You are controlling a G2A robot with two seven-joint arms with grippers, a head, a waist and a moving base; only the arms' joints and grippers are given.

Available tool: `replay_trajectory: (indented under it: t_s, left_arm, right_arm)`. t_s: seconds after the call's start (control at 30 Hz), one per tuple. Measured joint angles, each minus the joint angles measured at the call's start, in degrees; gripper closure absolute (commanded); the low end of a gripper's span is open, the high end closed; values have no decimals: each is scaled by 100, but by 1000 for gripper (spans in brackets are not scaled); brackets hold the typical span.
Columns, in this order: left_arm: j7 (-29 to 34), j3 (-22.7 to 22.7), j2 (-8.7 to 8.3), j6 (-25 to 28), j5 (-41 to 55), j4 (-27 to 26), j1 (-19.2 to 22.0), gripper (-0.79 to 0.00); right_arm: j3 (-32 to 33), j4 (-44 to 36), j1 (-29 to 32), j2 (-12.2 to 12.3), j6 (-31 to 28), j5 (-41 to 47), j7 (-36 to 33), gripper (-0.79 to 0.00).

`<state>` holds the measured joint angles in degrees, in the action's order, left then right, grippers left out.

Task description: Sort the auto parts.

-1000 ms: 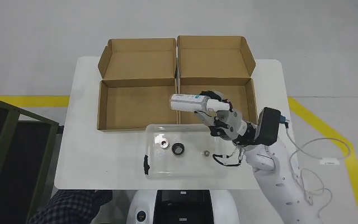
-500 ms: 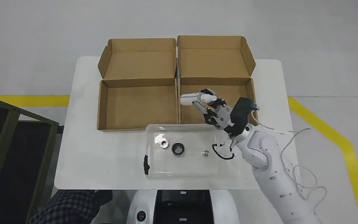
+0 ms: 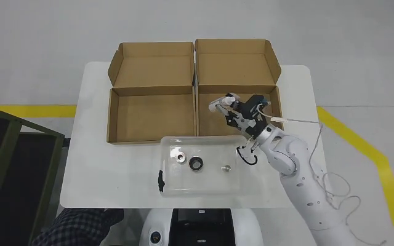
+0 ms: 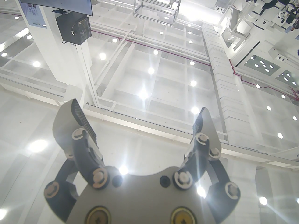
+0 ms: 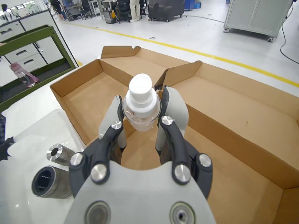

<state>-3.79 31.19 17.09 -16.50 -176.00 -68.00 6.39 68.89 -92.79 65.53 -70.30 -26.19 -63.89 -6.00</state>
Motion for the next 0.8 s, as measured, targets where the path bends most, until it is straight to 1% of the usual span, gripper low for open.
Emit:
replay_trajectory:
  t_s: [0.17,0.3,0.57,0.8]
  left_arm:
    - [0,0,0,0,0,0,0,-785]
    - [0,0,0,0,0,0,0,-785]
    - [0,0,0,0,0,0,0,-785]
    - [0,0,0,0,0,0,0,-785]
  right_arm:
    - [-55,34,-132,-4,83,40,-579,0]
    - [-153,212,-271,-20,20,129,-846,0]
    - [-397,565,-509,-78,131,141,-932,0]
    - [-539,673,-630,-107,219,44,-1113,0]
